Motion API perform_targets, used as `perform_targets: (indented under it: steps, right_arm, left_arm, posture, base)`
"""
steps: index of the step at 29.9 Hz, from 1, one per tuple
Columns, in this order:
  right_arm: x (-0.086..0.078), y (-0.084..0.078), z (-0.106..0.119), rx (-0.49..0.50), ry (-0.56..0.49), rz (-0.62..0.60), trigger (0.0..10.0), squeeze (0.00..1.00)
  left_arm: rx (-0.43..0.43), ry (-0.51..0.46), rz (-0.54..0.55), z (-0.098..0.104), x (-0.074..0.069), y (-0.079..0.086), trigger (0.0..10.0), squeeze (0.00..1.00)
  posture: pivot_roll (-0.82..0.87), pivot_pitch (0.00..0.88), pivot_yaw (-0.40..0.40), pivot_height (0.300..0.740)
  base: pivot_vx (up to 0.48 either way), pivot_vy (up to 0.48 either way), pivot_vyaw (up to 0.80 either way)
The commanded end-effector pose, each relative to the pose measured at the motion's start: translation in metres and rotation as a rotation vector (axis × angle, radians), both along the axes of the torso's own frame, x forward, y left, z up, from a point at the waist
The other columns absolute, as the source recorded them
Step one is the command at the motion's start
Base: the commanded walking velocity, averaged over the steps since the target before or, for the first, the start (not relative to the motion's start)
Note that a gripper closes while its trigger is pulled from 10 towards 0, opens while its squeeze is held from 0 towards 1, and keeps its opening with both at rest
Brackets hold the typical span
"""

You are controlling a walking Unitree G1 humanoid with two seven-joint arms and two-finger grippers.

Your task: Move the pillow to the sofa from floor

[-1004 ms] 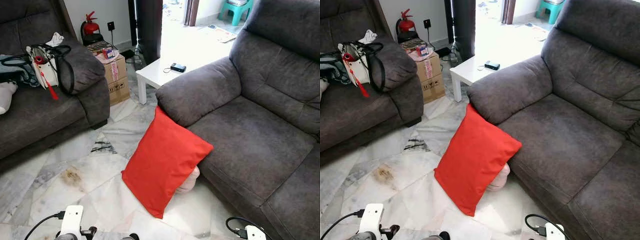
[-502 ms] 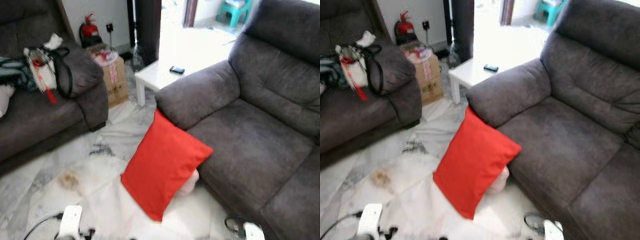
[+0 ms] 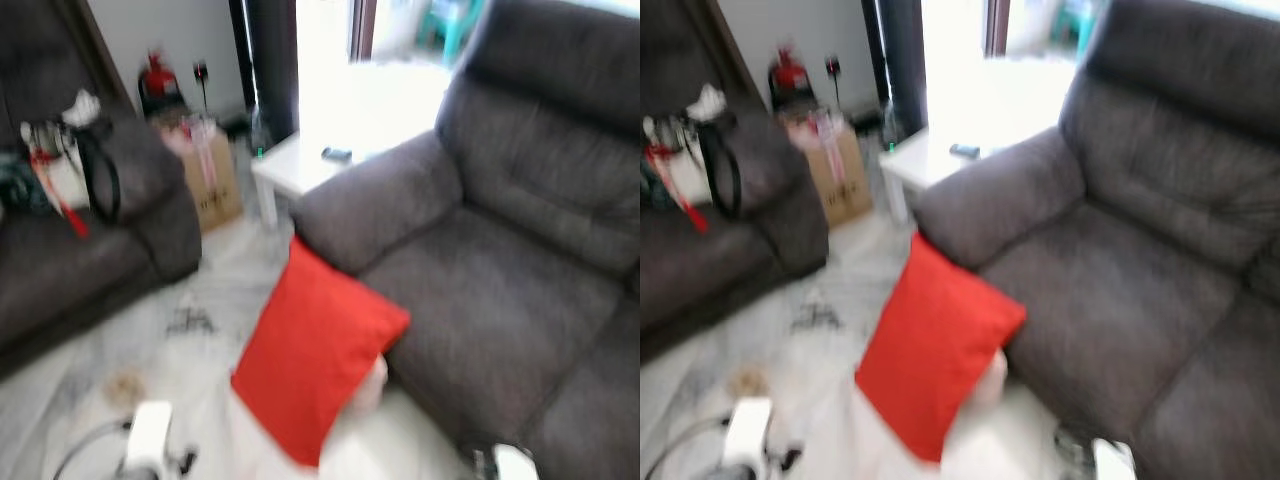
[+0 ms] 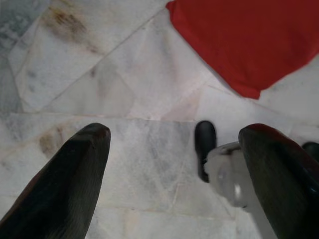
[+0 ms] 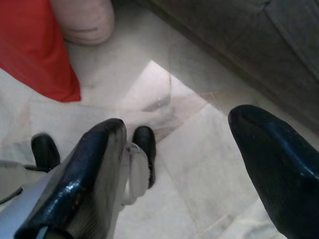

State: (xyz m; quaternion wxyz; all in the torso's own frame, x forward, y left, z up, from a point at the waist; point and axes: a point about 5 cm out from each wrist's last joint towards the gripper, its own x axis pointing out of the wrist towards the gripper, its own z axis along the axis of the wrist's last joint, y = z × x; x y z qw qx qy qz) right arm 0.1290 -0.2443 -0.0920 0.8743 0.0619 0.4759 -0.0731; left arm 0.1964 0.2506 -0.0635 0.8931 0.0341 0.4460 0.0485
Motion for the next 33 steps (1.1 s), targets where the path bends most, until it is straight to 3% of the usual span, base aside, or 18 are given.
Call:
perform_targets:
  steps: [1, 33]
  right_arm:
    - [0.0047, 0.0073, -0.0003, 0.018, -0.014, -0.001, 10.0, 0.0]
    - [0.0053, 0.0063, 0.0008, -0.002, -0.026, 0.036, 10.0, 0.0]
  left_arm:
    - [0.009, 0.017, 0.019, -0.0002, -0.0045, 0.0076, 10.0, 0.0]
    - [0.01, 0.025, 0.012, -0.0012, -0.0062, 0.0072, 10.0, 0.0]
  posture:
    - [0.07, 0.106, -0.016, 0.74]
    - [0.07, 0.095, -0.021, 0.74]
  base:
    - [0.27, 0.0, 0.0]
    - [0.261, 0.0, 0.03]
